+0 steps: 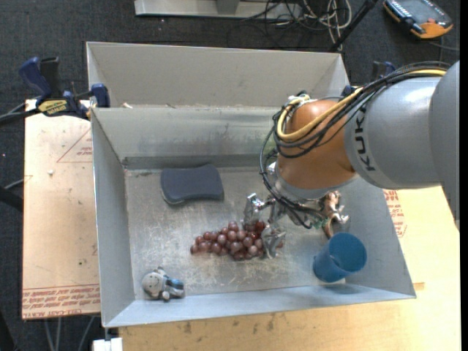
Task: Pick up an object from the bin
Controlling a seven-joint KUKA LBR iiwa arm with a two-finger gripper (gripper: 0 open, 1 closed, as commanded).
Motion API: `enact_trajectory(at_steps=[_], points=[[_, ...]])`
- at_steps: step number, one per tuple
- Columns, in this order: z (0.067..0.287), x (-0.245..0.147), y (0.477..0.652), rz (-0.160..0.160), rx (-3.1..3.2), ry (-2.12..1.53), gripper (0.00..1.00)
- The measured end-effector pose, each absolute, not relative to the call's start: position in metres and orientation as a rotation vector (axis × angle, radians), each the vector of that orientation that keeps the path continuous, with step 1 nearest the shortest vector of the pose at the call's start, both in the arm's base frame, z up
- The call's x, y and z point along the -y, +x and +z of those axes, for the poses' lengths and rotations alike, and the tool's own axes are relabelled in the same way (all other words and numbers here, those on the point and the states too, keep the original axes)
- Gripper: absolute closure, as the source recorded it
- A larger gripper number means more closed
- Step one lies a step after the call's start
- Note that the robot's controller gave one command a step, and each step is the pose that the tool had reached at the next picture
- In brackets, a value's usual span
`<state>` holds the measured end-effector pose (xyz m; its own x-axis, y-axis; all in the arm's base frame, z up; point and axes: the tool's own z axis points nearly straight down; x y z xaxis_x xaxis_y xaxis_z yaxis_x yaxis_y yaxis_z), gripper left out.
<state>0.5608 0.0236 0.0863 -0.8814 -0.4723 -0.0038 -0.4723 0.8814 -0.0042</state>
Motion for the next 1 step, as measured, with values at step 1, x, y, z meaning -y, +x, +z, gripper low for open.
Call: enact_trajectory(at_steps=[1], points=[[0.2230, -0.0416, 0.5569, 0.001, -3.047, -0.746, 1.00]])
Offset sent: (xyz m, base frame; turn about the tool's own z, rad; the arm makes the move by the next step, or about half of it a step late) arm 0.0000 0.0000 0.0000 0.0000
